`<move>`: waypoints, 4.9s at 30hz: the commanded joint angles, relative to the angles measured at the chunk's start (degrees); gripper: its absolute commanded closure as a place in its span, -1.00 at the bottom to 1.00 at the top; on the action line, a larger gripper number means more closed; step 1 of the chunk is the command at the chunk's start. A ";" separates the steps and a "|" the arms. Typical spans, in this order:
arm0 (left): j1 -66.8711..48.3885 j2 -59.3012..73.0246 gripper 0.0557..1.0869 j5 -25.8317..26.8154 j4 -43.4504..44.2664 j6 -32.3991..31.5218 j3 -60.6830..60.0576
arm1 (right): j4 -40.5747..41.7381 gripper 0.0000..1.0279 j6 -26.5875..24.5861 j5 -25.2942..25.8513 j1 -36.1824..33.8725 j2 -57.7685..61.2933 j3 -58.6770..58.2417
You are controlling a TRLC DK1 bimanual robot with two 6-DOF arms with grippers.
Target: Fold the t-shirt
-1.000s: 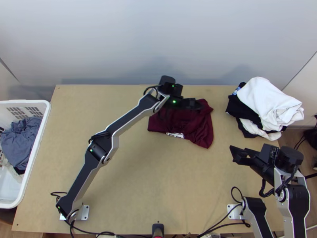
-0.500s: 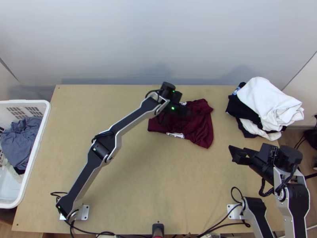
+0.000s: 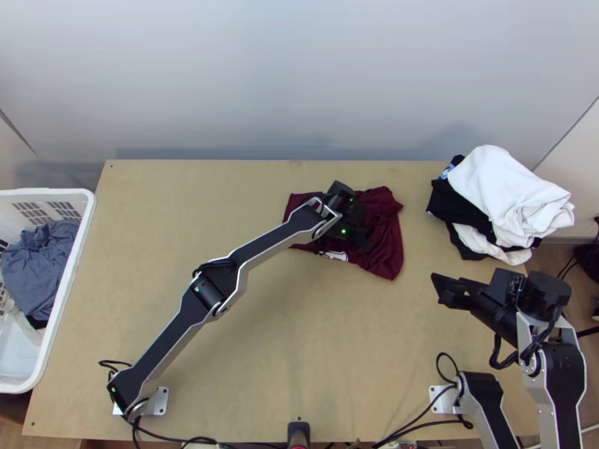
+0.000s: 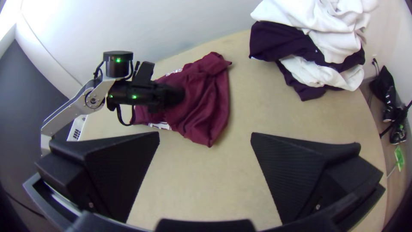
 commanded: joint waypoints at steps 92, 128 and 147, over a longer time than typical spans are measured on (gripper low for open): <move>54.75 -75.14 -0.89 -2.04 -7.08 8.87 -63.59 | 14.52 0.94 -2.00 7.04 17.94 74.52 54.98; 58.09 -76.46 -0.89 -1.86 -6.91 12.13 -69.22 | 15.13 0.94 -9.47 19.17 -9.04 73.72 90.92; 57.47 -84.46 -0.89 -1.60 -7.79 17.31 -76.69 | 29.20 0.94 -19.40 19.34 -16.43 54.30 39.16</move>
